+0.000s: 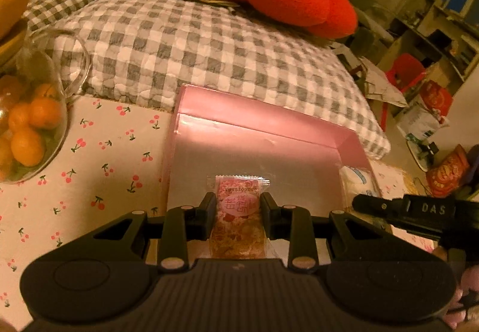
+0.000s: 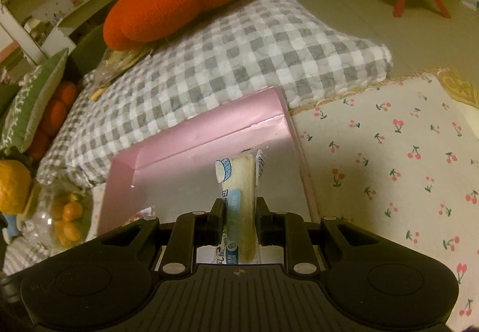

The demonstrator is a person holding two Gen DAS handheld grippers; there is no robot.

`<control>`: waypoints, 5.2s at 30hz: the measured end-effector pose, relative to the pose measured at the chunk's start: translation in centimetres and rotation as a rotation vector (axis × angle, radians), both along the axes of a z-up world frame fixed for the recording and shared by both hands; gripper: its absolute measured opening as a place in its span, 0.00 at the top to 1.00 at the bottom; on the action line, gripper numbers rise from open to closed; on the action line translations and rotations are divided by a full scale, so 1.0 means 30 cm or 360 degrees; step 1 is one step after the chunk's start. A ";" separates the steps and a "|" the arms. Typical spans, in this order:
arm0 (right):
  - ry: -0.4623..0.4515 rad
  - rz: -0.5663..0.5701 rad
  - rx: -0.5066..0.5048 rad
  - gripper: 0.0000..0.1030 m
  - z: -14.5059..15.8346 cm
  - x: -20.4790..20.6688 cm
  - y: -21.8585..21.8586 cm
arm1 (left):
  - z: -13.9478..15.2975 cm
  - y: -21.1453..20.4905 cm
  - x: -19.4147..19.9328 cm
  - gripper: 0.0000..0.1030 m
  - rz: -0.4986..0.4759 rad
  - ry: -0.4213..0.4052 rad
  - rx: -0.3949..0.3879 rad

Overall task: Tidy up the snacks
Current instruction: 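Lift both held snacks and carry them over the pink box, then open the left tool to drop the nougat bar while the right tool releases the milk-stick pack, then move both tools back toward the remaining snacks, then grasp the red-and-white candy pack with the left tool while the right tool grasps the waffle cake pack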

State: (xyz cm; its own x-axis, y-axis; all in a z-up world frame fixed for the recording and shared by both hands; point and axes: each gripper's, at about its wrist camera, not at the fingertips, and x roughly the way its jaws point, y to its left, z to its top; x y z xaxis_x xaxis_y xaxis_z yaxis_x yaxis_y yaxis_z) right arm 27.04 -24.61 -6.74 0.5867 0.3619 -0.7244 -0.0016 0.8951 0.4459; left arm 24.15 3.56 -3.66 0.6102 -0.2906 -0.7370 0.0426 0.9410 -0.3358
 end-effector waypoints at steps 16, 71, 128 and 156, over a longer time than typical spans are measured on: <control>-0.0032 0.0018 -0.0092 0.76 -0.025 0.029 0.011 | -0.035 -0.020 0.033 0.73 0.0026 -0.0031 0.0051; -0.0139 0.0079 -0.0219 0.17 0.186 -0.484 -0.091 | 0.109 0.017 -0.434 0.03 -0.0143 -0.0058 0.0322; -0.0061 0.0319 -0.0551 0.12 -0.092 -0.523 -0.052 | -0.087 0.019 -0.403 0.67 -0.0175 -0.0086 0.0232; -0.0038 0.0230 -0.0383 0.30 -0.099 -0.451 -0.067 | -0.064 0.036 -0.400 0.72 -0.0128 -0.0014 0.0130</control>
